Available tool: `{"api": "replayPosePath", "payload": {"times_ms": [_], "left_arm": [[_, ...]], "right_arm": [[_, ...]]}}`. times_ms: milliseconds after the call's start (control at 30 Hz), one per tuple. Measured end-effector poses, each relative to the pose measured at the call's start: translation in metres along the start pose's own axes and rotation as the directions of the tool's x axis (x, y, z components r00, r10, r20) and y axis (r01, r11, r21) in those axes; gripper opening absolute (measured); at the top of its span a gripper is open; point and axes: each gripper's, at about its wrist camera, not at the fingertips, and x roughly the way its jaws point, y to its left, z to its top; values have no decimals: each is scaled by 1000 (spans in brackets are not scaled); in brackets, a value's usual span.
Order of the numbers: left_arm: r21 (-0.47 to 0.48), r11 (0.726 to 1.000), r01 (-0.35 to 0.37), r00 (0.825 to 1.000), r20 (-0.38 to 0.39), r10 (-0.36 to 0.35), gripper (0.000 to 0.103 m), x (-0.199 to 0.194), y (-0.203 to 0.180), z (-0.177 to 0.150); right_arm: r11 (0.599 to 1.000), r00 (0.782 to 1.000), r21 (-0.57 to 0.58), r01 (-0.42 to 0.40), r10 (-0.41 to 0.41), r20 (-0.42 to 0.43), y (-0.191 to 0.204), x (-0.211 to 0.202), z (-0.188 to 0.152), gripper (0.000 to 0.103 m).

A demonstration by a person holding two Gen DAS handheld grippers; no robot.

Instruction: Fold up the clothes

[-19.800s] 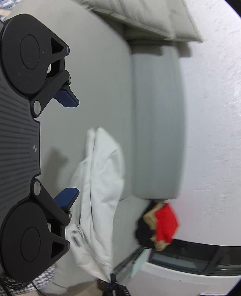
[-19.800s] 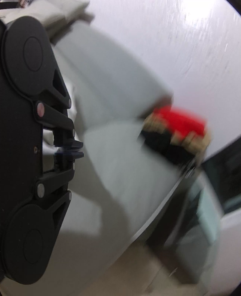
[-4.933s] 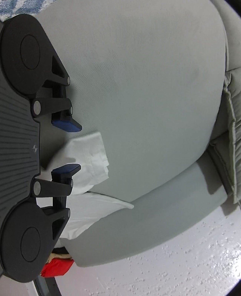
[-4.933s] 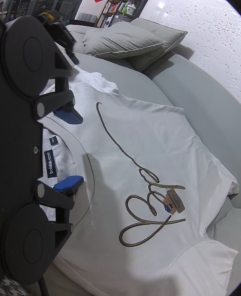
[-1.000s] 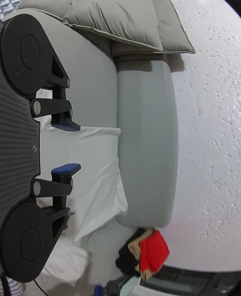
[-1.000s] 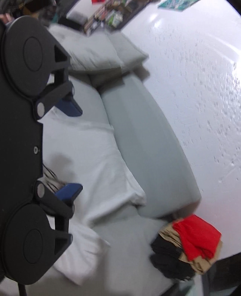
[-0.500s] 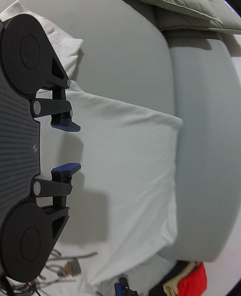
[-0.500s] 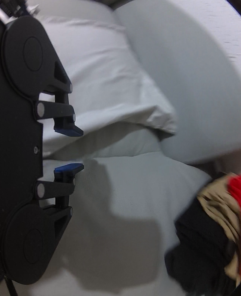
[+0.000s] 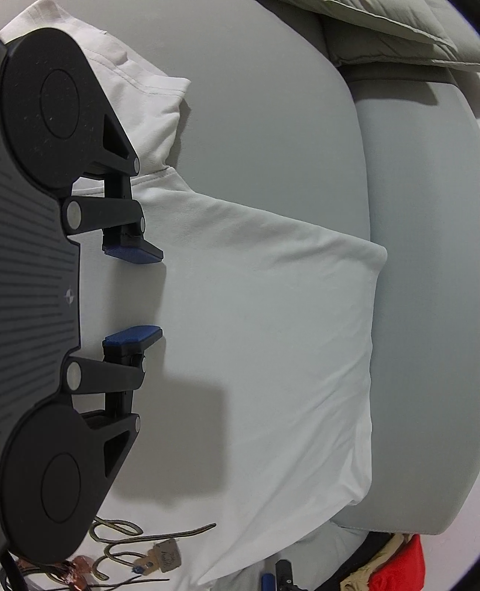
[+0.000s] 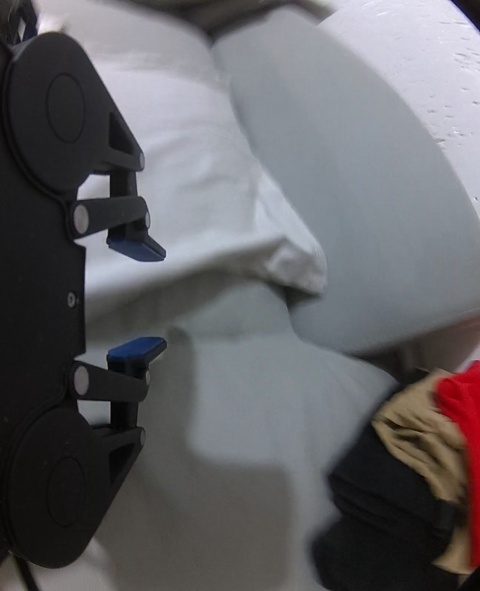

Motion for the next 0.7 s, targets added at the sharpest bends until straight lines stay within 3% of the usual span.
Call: {"api": "replayPosePath", "payload": {"times_ms": [100, 267, 533, 700], "left_arm": [[-13, 1000, 9, 1000, 0, -9, 37, 0, 0, 2], [-12, 1000, 22, 1000, -3, -22, 37, -1, 0, 3], [-10, 1000, 23, 1000, -9, -23, 38, 2, 0, 2], [-1, 1000, 15, 1000, -6, -15, 39, 2, -3, 1]], "right_arm": [[999, 998, -30, 30, -31, -47, -2, 12, 1, 38], [994, 990, 24, -107, 109, -93, -3, 23, 0, 38], [993, 984, 0, -120, 119, -130, 10, 28, -1, 37], [992, 984, -25, -120, 116, -137, 21, 31, -7, 20]]}}
